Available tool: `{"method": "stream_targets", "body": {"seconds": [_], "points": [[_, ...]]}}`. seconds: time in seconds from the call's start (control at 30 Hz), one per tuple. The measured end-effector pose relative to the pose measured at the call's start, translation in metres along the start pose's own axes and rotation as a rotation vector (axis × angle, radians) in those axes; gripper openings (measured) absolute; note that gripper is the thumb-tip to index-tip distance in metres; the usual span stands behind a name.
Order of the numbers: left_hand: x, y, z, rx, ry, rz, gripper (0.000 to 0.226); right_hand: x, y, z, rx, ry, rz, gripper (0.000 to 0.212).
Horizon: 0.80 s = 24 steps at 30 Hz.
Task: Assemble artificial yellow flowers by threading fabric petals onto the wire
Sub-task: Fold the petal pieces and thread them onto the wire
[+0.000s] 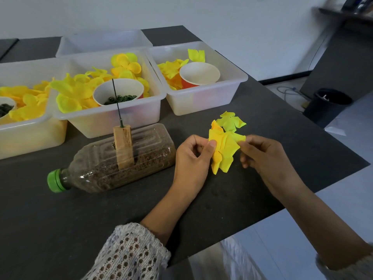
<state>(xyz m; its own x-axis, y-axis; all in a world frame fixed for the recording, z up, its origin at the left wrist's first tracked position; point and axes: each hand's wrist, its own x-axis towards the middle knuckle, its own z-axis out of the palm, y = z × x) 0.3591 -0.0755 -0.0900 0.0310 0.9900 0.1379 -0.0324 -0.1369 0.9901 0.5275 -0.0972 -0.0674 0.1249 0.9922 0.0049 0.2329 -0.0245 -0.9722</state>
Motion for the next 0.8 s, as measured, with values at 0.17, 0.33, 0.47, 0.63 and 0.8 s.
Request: {"method": "stream_targets", "body": {"seconds": [0.17,0.33,0.47,0.63,0.8], "points": [[-0.001,-0.001,-0.001,0.009,-0.023,0.015,0.015,0.004,-0.003,0.01,0.029,-0.073,0.03,0.015],[-0.001,-0.003,-0.002,0.048,-0.033,0.024,0.016,0.008,-0.005,0.016,0.065,-0.021,0.078,0.025],[0.001,-0.005,-0.001,0.091,-0.023,0.017,0.018,0.01,-0.003,0.01,0.177,0.086,0.124,0.026],[0.002,-0.007,0.001,0.044,0.02,0.0,0.022,0.014,0.002,-0.008,0.21,0.215,0.129,0.026],[0.002,-0.007,0.0,0.055,0.002,0.003,0.022,0.023,0.005,-0.037,0.187,0.316,0.176,0.037]]}}
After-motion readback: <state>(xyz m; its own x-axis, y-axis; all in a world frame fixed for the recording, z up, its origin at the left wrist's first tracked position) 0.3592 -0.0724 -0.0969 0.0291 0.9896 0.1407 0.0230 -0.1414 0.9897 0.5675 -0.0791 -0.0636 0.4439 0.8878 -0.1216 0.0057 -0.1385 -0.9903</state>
